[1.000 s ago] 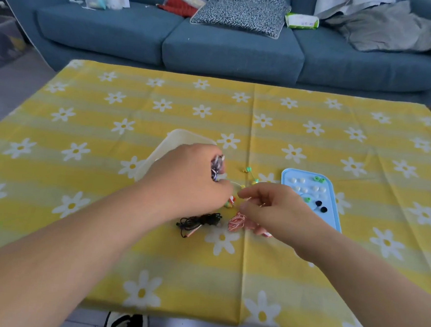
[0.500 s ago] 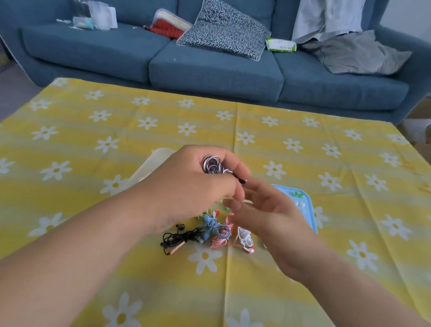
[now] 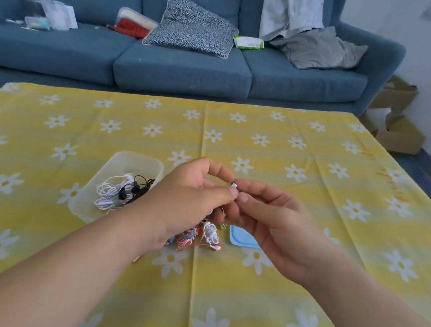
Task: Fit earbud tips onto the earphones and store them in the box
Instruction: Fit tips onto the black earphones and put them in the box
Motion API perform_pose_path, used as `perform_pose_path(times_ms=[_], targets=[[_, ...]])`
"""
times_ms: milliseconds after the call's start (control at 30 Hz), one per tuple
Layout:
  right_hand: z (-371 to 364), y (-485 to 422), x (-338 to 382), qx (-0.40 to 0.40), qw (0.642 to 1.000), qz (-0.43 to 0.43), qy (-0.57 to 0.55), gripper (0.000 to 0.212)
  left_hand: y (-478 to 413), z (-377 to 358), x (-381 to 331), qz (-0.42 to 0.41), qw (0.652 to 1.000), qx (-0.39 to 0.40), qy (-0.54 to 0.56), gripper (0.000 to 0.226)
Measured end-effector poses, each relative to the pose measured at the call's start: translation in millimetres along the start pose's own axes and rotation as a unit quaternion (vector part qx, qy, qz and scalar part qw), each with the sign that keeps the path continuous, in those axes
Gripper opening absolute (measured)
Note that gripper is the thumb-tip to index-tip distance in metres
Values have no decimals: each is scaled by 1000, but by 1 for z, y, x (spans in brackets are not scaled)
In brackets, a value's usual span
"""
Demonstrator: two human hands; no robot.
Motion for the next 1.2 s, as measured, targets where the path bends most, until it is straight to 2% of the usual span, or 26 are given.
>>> perform_pose_path(times_ms=[100, 300, 500, 667, 867, 1067, 1200], targets=[[12, 4, 6, -18, 1000, 12, 18, 31, -2, -13, 2, -16, 1000, 5, -23, 13], [38, 6, 10, -80, 994, 22, 75, 19, -10, -34, 6, -39, 994, -71, -78, 10], [49, 9, 14, -103, 994, -7, 26, 15, -17, -50, 9, 52, 997, -43, 30, 5], [58, 9, 13, -138, 988, -6, 69, 16, -22, -56, 15, 53, 993, -63, 83, 17], [63, 7, 13, -155, 987, -22, 47, 27, -25, -68, 25, 56, 992, -79, 82, 12], [66, 8, 15, -139, 989, -41, 1, 14, -28, -76, 31, 44, 996, -65, 38, 10], [68, 5, 13, -146, 987, -26, 70, 14, -28, -80, 31, 39, 997, -58, 27, 9]])
Point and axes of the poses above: each hand's wrist, its own y-axis away from the middle knuckle, its own z-axis out of the back of the hand, x = y × z, the point moved 3 cm from there along -y, towards the middle knuckle, and after that the axes turned 12 degrees about -x, right-handed, at the moved point
